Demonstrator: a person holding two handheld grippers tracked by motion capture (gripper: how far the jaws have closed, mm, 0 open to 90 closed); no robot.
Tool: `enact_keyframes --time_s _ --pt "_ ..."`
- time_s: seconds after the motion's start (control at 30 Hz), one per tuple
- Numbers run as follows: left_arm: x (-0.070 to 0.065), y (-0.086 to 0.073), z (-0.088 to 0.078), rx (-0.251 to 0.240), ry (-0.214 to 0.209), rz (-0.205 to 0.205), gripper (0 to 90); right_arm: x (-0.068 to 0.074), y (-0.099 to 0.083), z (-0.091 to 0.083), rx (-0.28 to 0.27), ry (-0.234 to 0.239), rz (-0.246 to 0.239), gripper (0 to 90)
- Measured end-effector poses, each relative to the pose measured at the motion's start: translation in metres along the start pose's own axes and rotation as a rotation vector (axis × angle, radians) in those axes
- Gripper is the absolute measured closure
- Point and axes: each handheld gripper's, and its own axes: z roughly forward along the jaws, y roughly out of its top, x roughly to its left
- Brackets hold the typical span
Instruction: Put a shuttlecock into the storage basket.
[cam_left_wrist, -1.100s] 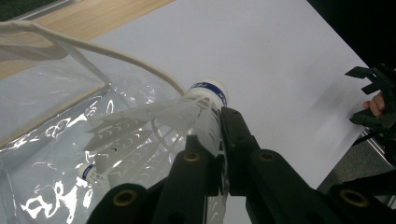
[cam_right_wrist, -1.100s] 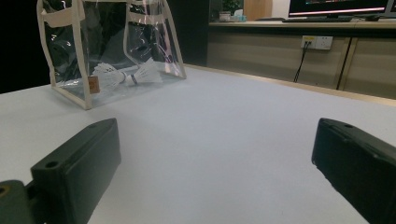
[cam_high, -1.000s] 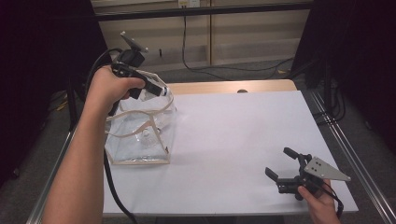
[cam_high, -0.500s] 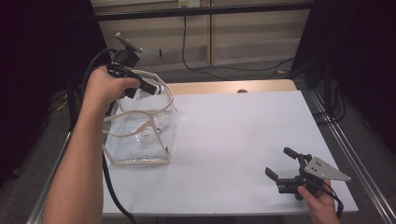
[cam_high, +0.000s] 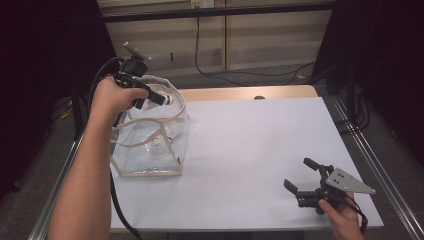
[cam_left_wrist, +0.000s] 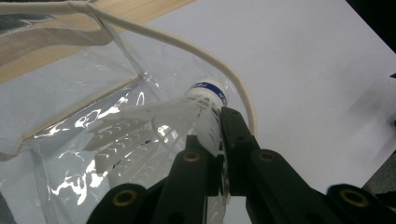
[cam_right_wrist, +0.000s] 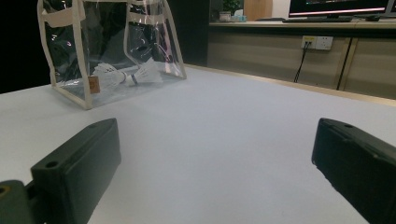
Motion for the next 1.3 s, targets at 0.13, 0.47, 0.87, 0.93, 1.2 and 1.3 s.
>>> enact_keyframes --time_s 0.13,0.47,0.87,0.93,1.2,1.3 --pt "0.003 -0.002 0.002 0.000 0.003 0.000 88.0 0.000 0.000 0.000 0.000 0.001 -0.001 0.9" --pt "0.005 -0.004 0.004 0.007 0.004 -0.001 88.0 0.000 0.000 0.000 0.000 0.001 -0.004 0.9" --pt "0.008 -0.007 0.007 0.009 0.013 -0.007 87.7 0.000 0.000 0.000 0.000 0.001 -0.002 0.9" --pt "0.009 -0.008 0.009 0.019 0.013 0.002 87.6 0.000 0.000 0.000 -0.001 0.002 -0.002 0.9" --pt "0.011 -0.010 0.017 0.033 0.012 -0.009 86.7 0.000 0.000 0.000 -0.001 0.001 -0.002 0.9" --pt "0.011 -0.011 0.019 0.032 0.019 -0.010 83.4 0.000 0.000 0.000 0.000 0.002 -0.001 0.9"
